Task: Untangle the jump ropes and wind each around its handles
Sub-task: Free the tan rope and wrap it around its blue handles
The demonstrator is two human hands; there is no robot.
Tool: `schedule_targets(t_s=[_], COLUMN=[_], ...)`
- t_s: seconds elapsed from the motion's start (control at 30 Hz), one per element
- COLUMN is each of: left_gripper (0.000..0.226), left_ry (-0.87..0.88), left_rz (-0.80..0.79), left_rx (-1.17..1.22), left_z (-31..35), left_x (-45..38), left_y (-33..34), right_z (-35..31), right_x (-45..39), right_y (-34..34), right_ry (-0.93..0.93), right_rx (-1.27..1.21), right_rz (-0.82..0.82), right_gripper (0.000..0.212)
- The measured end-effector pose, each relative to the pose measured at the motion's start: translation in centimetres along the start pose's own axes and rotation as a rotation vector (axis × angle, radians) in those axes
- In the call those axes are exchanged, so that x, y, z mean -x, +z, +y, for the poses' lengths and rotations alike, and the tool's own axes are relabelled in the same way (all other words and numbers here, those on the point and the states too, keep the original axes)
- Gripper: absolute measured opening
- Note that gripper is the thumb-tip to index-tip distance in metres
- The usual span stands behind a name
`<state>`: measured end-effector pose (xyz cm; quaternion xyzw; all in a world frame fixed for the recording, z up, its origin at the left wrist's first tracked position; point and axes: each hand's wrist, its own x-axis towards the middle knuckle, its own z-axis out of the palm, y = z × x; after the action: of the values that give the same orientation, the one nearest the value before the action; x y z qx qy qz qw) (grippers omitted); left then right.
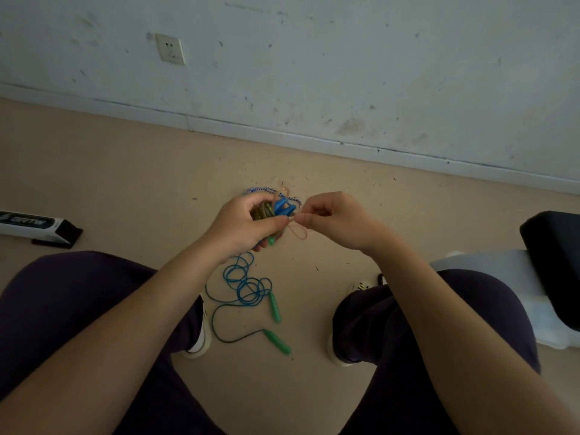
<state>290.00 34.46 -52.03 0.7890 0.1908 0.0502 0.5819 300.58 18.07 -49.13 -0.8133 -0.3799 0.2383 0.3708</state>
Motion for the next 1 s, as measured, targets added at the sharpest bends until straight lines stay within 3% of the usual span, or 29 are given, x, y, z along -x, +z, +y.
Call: schedule_targets(t_s=[0.07,0.13,0.23,0.4,0.5,0.6,0.73,0.87,1.0], left_gripper=[0.023,0.026,0.035,0.038,0.022,0.026,0.052,0.049,0.052], left_ry=[-0.016,-0.066,-0.139,-0.144,-0.092,-0.084,-0.135,-0.181,-0.240], left_rz=[-0.033,-0.168,-0.343,-0.152,-0.215,-0.273,-0.127,0.081,0.114], left_rx=[-0.015,0.053,0.221,0.138,0.180,0.166,0.034,-0.008,-0.091], left_z=[0.0,0.3,0.4,-0.4,0.5,1.3,0.7,-2.0,-8.4], left_x=[-0.3,-0.3,-0.2,-0.5,-0.1,-0.1,-3.0,-8.3,-13.1], left_y=[-0.2,-0.8,-2.0,-2.1,-2.1,-3.0,-3.4,-3.2,-1.3], right_z=[0.7,1.2,1.3,1.3,1.8,2.4,2.9,4.6,10.0], right_x=[-0.2,-0.4,-0.5,-0.8,-1.1,-1.8,-4.5,-9.0,-12.9], right_y=[-0.2,-0.4,-0.3,0.4,-0.1,-0.3,-0.5,0.0,3.3], right_ry=[-0.005,-0.002,-0.020,-0.037,-0.046,-0.044,0.045,0.110,0.335], right_rx=[-0.083,-0.151,-0.189,-0.137,-0.167,-0.196,-0.092,-0.033,-0.139], right_rz=[0.118,0.204,0.207,0.248,0.282,0.293,0.326,0.391,0.301], right_gripper=[0.020,0.017,0.009,0.018,0.010,0.008,0.012,0.016,0.020])
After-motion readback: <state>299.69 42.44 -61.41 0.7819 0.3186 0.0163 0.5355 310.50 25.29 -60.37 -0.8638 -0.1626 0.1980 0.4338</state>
